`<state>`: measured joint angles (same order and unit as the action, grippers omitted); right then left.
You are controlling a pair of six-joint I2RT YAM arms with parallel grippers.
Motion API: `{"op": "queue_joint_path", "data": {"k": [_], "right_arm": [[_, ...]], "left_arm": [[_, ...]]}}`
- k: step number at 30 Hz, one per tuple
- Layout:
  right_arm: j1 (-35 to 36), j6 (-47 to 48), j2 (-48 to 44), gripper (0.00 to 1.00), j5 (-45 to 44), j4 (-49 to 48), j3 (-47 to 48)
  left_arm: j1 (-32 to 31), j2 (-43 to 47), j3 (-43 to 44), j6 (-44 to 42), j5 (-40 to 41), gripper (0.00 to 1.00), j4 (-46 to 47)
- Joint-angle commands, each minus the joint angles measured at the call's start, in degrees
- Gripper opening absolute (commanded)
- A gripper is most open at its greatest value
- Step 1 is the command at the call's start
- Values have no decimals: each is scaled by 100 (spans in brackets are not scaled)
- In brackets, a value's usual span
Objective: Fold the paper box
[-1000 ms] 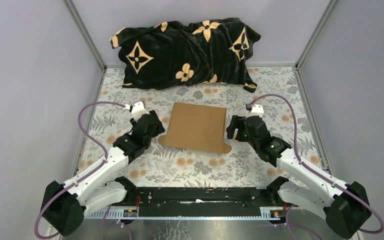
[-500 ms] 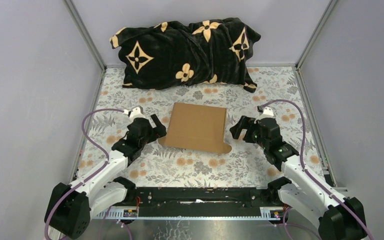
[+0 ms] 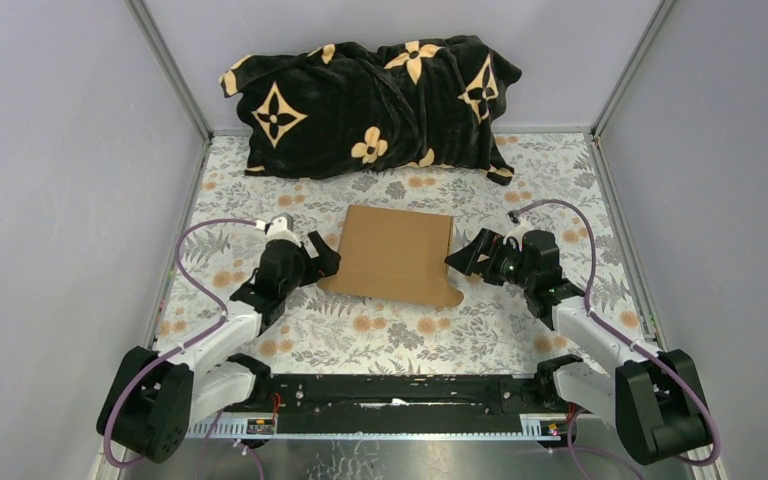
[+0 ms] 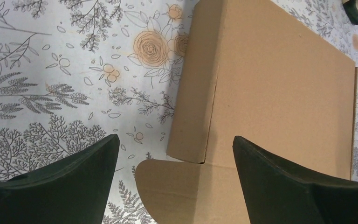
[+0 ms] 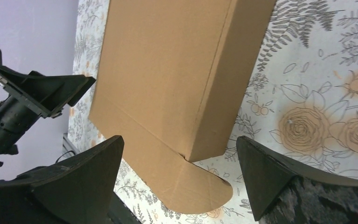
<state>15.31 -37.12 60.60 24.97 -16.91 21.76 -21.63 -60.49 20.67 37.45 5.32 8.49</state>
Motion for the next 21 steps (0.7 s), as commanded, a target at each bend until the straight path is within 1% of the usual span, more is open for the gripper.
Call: {"op": "queue_joint_path", "data": {"k": [1, 5, 9, 16, 21], "right_arm": [[-19, -138, 59, 100, 433, -575, 23], [-19, -123, 185, 100, 431, -665, 27], [-19, -141, 455, 100, 482, -880, 34], [-19, -328, 1121, 100, 730, -1532, 60], [-19, -438, 1395, 100, 823, -1826, 51]], "left_arm": [[94, -75, -64, -247, -249, 98, 897], [190, -284, -45, -312, -383, 98, 1140], [279, -603, 25, -346, -692, 98, 1399], [328, -934, -94, -304, -1273, 98, 1877], [330, -1112, -122, -324, -1561, 98, 2178]]}}
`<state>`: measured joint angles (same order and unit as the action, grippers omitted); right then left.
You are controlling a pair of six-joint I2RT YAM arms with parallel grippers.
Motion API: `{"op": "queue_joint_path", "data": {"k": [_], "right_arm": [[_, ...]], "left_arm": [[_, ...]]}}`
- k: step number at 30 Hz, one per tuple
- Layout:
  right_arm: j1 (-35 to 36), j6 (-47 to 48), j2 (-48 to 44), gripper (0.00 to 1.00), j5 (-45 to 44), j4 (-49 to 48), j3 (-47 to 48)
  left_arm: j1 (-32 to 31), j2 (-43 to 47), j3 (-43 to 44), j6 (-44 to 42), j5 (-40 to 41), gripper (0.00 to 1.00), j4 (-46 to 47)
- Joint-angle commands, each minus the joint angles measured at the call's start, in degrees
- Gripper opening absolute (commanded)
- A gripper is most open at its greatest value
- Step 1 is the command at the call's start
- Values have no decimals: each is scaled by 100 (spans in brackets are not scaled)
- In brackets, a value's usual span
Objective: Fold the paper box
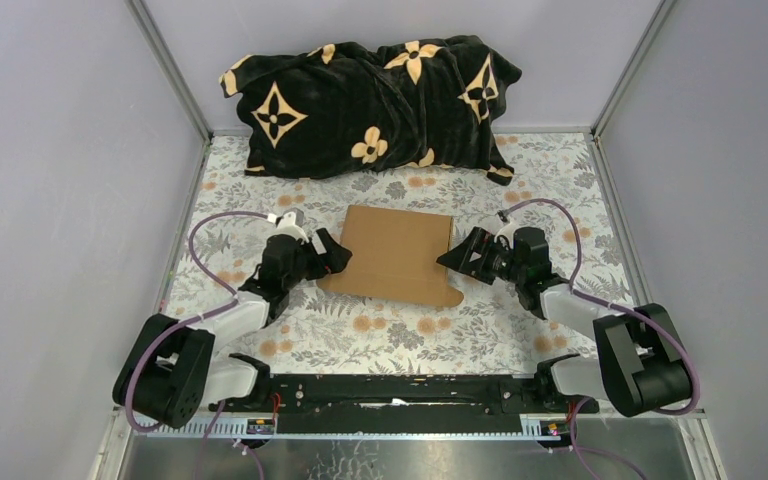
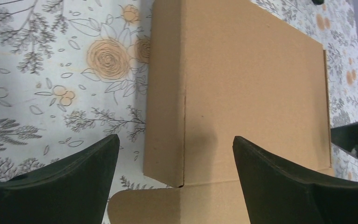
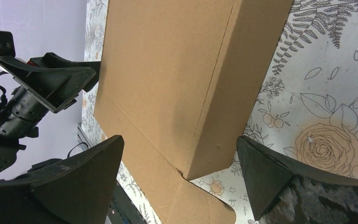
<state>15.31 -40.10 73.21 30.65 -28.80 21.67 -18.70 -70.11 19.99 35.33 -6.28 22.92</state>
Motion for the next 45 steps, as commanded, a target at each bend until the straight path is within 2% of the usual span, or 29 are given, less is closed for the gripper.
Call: {"op": "queue_joint_path", "data": {"k": [1, 8, 20, 36, 45], "right_arm": [[-18, -168, 197, 100, 283, -691, 60], [-19, -474, 683, 100, 597, -1298, 14], [-10, -585, 842, 100, 618, -1620, -89], [85, -813, 1189, 100, 723, -2064, -33], [112, -790, 1280, 100, 737, -1993, 176]], "left_arm": [[40, -227, -37, -114, -472, 98, 786], [42, -498, -17, -123, -696, 98, 1018], [41, -706, -30, -160, -1027, 99, 1290], [38, -161, -244, -109, -1197, 98, 1069], [33, 48, -471, 50, -1349, 99, 1164]]}}
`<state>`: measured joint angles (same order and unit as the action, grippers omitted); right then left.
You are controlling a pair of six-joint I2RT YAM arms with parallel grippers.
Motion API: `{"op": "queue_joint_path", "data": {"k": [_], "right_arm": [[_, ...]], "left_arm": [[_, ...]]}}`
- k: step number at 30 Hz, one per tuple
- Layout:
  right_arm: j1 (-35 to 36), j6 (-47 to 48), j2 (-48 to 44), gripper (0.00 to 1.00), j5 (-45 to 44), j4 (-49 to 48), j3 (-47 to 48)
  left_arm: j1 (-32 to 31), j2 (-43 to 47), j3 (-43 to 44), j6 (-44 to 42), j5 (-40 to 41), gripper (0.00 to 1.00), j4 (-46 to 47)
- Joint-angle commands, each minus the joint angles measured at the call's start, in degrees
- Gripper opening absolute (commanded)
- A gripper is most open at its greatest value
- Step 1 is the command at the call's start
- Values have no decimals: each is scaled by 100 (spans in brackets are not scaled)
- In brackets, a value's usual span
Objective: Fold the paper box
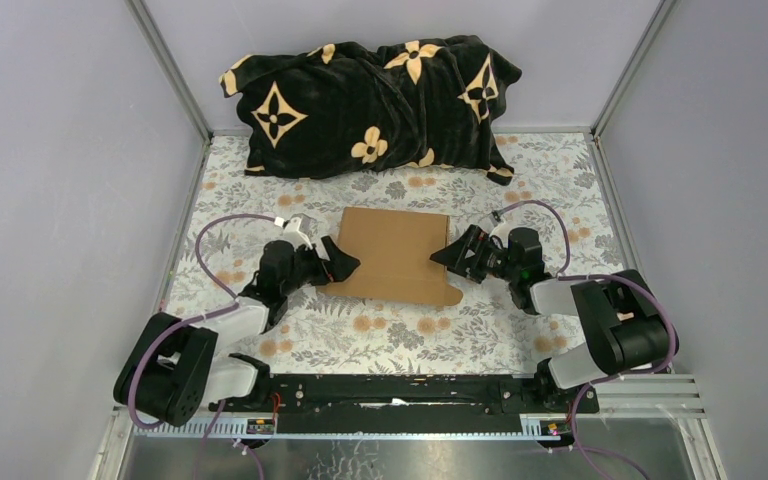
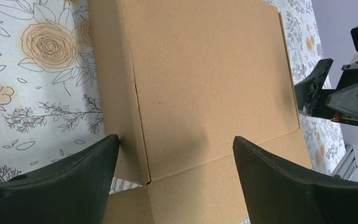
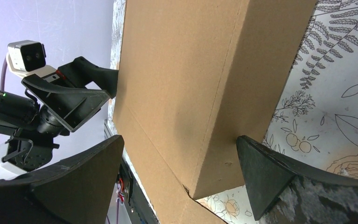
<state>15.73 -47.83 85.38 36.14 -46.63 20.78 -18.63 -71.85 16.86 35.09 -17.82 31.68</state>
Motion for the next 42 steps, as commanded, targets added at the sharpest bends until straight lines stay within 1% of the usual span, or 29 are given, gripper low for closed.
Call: {"op": "queue_joint_path", "data": {"k": [1, 10, 14, 18, 27, 42], "right_arm": [[71, -11, 84, 100, 198, -200, 303], [144, 62, 371, 100, 326, -39, 771], [167, 88, 295, 100, 289, 4, 702], [167, 90, 111, 100, 273, 52, 590], [169, 186, -446, 100, 218, 579, 706], [168, 198, -1041, 100, 187, 1055, 801]], "left_arm": [[28, 277, -184, 83, -191, 99, 262], [18, 663, -348, 121, -138, 99, 50], [18, 681, -310, 108, -138, 99, -17], [23, 735, -223, 96, -162, 99, -133], [19, 1154, -35, 33, -135, 99, -647], [19, 1543, 26, 286, -192, 99, -795]]}}
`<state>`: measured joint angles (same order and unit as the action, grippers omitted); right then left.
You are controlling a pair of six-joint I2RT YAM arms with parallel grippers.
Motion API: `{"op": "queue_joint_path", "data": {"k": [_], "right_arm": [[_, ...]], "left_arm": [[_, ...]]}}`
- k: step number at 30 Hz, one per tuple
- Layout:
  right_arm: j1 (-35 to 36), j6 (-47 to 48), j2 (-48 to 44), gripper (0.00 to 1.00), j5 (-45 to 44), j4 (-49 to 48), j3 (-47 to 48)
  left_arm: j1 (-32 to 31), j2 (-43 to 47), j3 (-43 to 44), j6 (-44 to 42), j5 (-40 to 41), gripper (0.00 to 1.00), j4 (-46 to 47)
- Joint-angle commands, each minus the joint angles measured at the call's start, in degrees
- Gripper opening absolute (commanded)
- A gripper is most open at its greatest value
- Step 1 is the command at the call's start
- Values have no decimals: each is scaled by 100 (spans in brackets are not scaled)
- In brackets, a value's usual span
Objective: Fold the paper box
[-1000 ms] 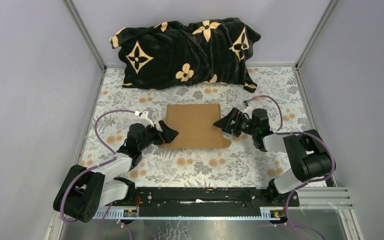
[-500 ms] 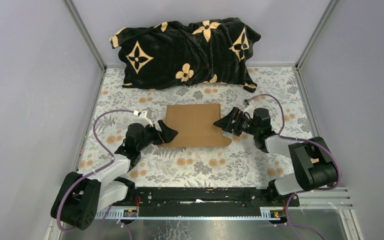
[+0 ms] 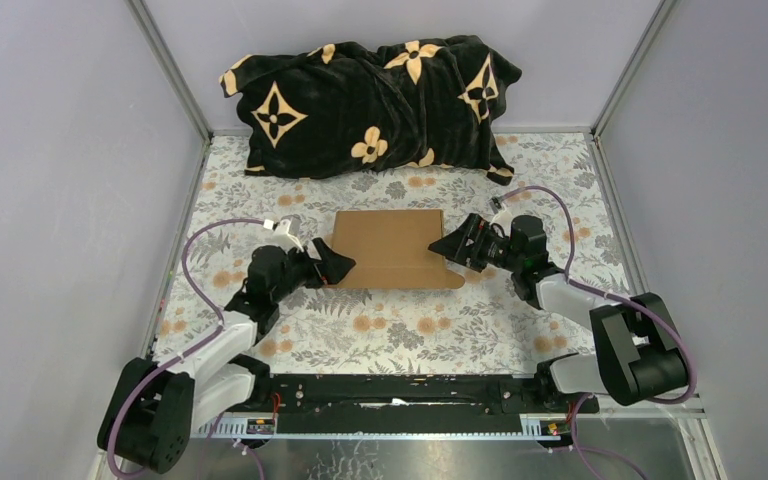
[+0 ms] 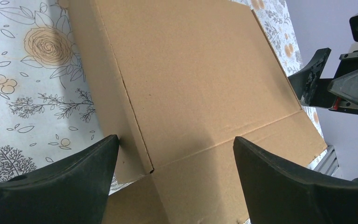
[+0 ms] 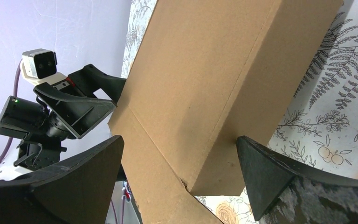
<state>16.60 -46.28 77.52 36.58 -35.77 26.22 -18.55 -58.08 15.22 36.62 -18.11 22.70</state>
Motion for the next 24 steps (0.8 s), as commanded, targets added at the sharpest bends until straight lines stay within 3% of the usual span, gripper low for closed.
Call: {"op": "queue_joint_path", "data": {"k": [1, 24], "right_arm": [[80, 41, -289, 100, 140, -20, 257], [80, -119, -988, 100, 163, 511, 456]], "left_arm": [[9, 199, 191, 149, -166, 99, 96], [-21, 896, 711, 452, -217, 99, -714]]}}
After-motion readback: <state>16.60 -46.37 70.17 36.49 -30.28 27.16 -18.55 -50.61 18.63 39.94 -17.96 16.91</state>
